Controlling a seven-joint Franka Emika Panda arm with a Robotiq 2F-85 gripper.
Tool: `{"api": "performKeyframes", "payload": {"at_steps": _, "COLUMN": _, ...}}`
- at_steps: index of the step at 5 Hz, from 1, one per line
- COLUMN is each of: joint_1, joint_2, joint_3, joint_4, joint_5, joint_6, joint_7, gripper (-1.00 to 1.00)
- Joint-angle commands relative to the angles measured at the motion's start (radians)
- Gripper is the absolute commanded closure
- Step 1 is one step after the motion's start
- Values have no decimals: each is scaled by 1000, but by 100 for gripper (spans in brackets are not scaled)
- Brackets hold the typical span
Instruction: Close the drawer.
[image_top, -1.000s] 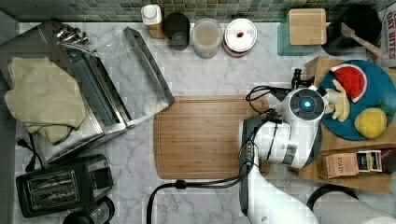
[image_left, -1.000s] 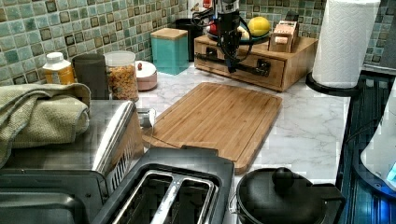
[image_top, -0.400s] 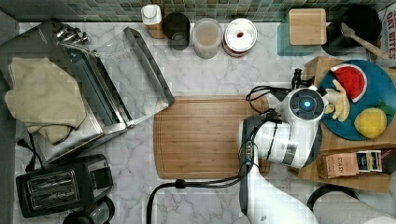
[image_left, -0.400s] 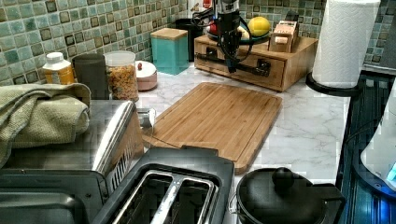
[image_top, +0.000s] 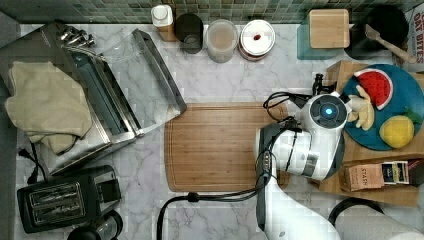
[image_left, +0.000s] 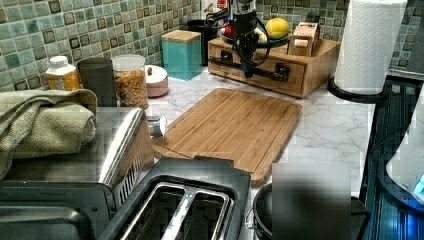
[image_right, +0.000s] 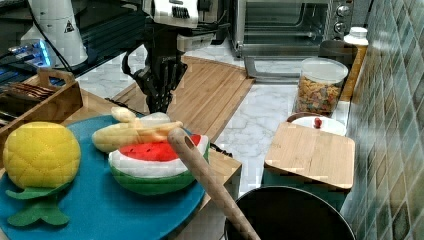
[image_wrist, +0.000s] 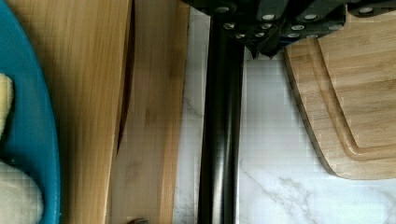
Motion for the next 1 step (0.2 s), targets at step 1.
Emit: {"api": "performKeyframes", "payload": {"at_steps": 1, "joint_1": -141, "joint_2": -34, "joint_3": -157, "joint_4": 153, "joint_5": -66, "joint_6": 44, "joint_7": -41, "gripper": 100}}
